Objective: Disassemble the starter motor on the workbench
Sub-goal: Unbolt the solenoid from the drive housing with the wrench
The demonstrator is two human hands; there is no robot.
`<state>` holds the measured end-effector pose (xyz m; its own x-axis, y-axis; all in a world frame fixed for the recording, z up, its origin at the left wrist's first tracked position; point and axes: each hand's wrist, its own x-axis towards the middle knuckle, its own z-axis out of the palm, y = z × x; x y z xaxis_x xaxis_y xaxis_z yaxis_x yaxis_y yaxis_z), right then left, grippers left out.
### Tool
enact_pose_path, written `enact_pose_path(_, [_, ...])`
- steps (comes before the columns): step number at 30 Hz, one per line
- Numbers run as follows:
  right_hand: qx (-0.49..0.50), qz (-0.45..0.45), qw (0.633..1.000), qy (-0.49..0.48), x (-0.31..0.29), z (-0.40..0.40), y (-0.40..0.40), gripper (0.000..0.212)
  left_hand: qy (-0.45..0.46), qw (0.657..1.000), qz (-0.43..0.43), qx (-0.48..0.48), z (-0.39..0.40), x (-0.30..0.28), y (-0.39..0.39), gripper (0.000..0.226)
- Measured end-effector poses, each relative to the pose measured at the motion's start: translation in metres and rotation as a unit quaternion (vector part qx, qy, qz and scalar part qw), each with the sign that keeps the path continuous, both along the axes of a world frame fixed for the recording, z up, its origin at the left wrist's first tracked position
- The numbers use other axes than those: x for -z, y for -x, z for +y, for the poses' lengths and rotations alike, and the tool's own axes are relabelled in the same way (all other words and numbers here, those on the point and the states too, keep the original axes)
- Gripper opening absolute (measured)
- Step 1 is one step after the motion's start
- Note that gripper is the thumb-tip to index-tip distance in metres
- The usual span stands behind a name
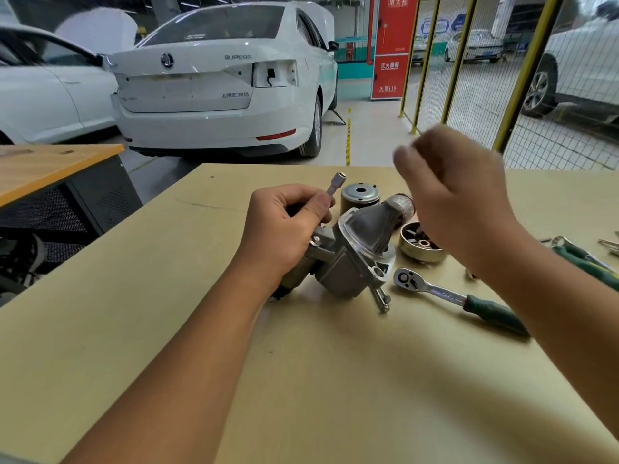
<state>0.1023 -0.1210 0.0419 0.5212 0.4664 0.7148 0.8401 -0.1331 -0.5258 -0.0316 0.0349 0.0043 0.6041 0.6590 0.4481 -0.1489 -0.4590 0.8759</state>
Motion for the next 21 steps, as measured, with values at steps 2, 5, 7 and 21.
enact_pose_path(2, [0.008,0.011,0.996,0.084,0.026,-0.023,-0.007,0.030,0.010,1.000,-0.001,0.002,0.001,0.001,-0.001,0.013])
enact_pose_path(5, [-0.002,-0.018,0.969,0.248,0.058,-0.048,-0.010,0.030,0.010,1.000,0.006,0.007,0.002,0.002,-0.001,0.016])
enact_pose_path(7, [-0.001,-0.027,0.943,0.333,0.061,-0.052,-0.012,0.028,0.012,1.000,0.009,0.010,0.003,0.003,-0.001,0.017])
enact_pose_path(21, [-0.041,0.234,0.971,0.014,0.011,-0.046,-0.005,0.007,0.034,0.999,0.003,0.021,0.006,0.008,0.001,0.016])
